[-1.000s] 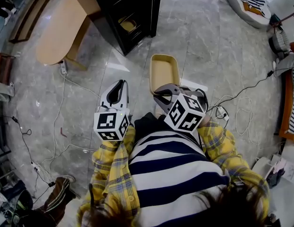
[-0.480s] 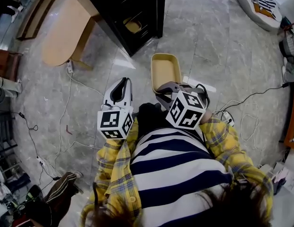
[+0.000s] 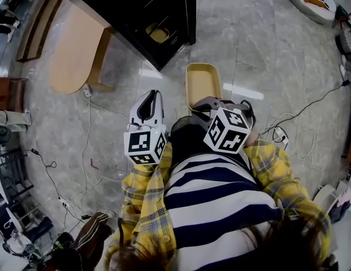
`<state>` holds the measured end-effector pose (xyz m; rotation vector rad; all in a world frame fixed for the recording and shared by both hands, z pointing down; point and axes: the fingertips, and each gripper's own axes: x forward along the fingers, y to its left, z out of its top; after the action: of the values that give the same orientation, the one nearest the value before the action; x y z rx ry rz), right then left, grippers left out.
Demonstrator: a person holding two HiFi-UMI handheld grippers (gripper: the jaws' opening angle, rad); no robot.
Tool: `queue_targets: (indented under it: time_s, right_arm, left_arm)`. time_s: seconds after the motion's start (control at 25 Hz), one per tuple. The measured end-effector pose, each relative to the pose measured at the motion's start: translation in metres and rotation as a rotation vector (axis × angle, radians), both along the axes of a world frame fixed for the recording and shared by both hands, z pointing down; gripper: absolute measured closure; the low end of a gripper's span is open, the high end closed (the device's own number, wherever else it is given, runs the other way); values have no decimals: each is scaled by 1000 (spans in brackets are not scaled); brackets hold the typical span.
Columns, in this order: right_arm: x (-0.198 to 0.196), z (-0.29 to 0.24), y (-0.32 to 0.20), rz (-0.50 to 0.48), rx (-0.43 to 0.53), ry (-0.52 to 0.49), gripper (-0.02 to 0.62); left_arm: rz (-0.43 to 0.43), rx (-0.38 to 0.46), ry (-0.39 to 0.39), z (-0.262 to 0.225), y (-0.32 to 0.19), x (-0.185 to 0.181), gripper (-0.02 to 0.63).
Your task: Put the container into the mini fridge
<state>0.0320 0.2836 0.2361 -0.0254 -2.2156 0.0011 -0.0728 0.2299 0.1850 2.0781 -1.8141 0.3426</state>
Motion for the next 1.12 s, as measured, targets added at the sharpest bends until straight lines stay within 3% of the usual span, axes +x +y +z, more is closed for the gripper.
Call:
queue_targets:
  time_s: [0.4, 0.72, 1.12]
  right_arm:
    - [-37, 16, -58, 89, 1, 50, 554]
    - [-58, 26, -98, 172, 7, 62, 554]
    - [-58, 53, -147, 149, -21, 61, 554]
  left_arm:
    - [116, -20, 47, 17, -66, -33, 566]
    - [222, -75, 77, 43, -103, -35, 566]
    - [180, -113, 71, 67, -144, -38, 566]
